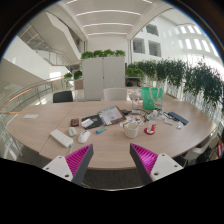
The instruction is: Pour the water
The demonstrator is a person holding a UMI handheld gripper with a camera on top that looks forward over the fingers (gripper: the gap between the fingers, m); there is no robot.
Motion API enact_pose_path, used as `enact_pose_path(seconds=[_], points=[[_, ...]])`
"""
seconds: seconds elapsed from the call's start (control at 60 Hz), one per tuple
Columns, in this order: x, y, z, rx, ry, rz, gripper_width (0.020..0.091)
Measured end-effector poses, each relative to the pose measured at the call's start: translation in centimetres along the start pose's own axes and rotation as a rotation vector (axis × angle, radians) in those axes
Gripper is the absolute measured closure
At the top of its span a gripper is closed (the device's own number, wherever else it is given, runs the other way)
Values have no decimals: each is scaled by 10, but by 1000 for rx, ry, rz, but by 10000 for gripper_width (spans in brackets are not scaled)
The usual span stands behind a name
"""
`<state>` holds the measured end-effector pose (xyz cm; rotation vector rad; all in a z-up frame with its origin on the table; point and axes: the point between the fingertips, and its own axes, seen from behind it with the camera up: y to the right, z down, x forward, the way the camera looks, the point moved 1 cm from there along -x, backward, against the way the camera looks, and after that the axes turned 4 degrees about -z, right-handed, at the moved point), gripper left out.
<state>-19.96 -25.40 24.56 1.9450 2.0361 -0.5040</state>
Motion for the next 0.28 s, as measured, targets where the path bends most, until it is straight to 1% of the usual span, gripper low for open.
enact_pose_path(seconds=[0.15, 0.283], points=[[-23, -13, -6, -49, 10, -17, 264], [-35, -1, -8, -1, 28, -18, 263]])
